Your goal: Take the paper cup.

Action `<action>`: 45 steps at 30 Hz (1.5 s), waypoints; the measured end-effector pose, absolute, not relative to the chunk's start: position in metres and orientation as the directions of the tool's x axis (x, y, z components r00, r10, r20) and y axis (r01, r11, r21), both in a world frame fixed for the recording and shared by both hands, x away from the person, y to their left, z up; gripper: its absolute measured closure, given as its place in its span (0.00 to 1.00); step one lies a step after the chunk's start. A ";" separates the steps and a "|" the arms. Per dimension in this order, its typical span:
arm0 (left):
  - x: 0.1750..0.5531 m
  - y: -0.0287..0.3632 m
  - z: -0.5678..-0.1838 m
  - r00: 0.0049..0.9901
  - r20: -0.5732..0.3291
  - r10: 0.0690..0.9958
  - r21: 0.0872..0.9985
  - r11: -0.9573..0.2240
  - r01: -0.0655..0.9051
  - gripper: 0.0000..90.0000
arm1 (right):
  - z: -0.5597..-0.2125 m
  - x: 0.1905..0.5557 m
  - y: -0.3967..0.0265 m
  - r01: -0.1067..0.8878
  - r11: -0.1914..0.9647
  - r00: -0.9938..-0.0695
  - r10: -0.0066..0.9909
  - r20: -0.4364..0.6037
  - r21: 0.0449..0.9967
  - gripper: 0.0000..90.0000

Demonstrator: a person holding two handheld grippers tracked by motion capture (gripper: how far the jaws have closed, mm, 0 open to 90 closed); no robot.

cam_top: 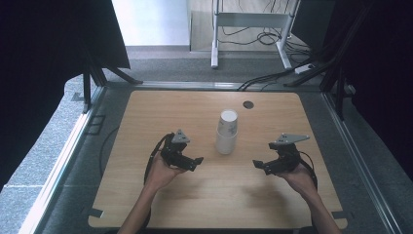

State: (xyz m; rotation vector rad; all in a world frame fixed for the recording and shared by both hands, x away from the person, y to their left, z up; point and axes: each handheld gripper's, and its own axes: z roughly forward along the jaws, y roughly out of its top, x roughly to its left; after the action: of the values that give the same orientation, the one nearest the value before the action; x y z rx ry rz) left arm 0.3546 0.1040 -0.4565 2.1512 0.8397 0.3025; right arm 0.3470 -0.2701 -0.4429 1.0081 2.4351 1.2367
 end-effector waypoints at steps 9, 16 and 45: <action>0.364 0.094 -0.457 0.762 -0.045 0.646 0.750 -0.482 0.453 0.01 | -0.438 0.353 -0.266 0.466 0.412 -0.747 0.658 0.098 0.783 0.00; 0.372 0.089 -0.457 0.767 -0.055 0.640 0.758 -0.473 0.449 0.02 | -0.433 0.358 -0.263 0.459 0.401 -0.751 0.652 0.106 0.793 0.00; 0.400 0.051 -0.453 0.794 -0.028 0.607 0.751 -0.511 0.417 0.02 | -0.422 0.381 -0.242 0.434 0.433 -0.780 0.619 0.089 0.790 0.03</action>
State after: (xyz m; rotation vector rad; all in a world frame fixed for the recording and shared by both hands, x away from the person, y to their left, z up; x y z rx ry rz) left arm 0.3995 0.0506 -0.4532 2.1833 0.7540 0.3049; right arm 0.3808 -0.2424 -0.4215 0.9225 2.4714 1.2668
